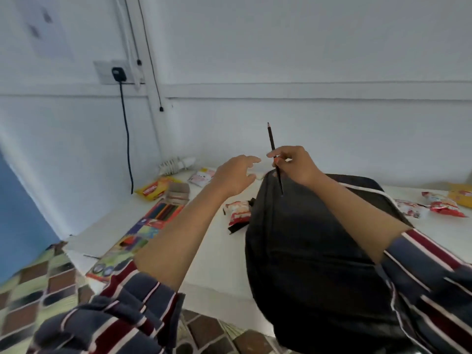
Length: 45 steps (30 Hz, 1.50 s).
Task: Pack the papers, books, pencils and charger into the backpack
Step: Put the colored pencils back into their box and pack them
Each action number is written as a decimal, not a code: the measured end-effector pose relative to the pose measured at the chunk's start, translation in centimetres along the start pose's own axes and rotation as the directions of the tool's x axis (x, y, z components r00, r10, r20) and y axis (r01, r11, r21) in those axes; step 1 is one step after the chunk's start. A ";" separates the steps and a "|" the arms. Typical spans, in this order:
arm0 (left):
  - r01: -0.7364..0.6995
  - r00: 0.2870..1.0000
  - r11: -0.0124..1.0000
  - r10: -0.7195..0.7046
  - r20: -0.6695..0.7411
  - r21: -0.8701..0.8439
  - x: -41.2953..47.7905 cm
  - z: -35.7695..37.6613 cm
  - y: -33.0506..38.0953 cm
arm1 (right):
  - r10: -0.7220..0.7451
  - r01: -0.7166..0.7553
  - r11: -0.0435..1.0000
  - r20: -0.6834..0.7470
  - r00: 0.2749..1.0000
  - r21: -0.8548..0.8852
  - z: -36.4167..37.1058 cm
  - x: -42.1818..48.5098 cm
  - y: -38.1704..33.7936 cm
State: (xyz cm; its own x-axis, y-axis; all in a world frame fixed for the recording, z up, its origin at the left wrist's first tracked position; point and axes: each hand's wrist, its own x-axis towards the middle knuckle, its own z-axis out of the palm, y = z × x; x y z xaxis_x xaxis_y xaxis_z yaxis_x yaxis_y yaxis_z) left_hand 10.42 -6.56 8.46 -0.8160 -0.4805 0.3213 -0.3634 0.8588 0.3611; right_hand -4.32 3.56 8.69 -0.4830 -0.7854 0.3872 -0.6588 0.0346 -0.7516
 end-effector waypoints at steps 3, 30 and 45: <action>0.040 0.999 0.999 -0.040 0.009 -0.018 -2.5 -2.2 -5.6 | 0.063 -0.068 0.994 0.052 0.997 0.086 6.6 0.8 -1.9; 0.374 0.909 0.725 -0.163 0.384 -0.578 -1.7 -1.2 -31.2 | 0.316 -0.326 0.924 0.081 0.945 0.197 33.5 8.8 -2.4; 0.378 0.871 0.751 -0.091 0.482 -0.542 0.1 0.9 -32.8 | 0.363 -0.364 0.910 -0.043 0.931 -0.197 33.8 3.0 -1.4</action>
State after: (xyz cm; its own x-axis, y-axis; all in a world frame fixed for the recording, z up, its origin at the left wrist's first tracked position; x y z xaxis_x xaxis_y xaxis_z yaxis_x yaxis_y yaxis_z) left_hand 21.87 -34.61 -4.20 -0.8948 -0.4108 -0.1747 -0.3376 0.3667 0.8669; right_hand 14.61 -19.69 -7.16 -0.7135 -0.6918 0.1110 -0.5375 0.4388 -0.7201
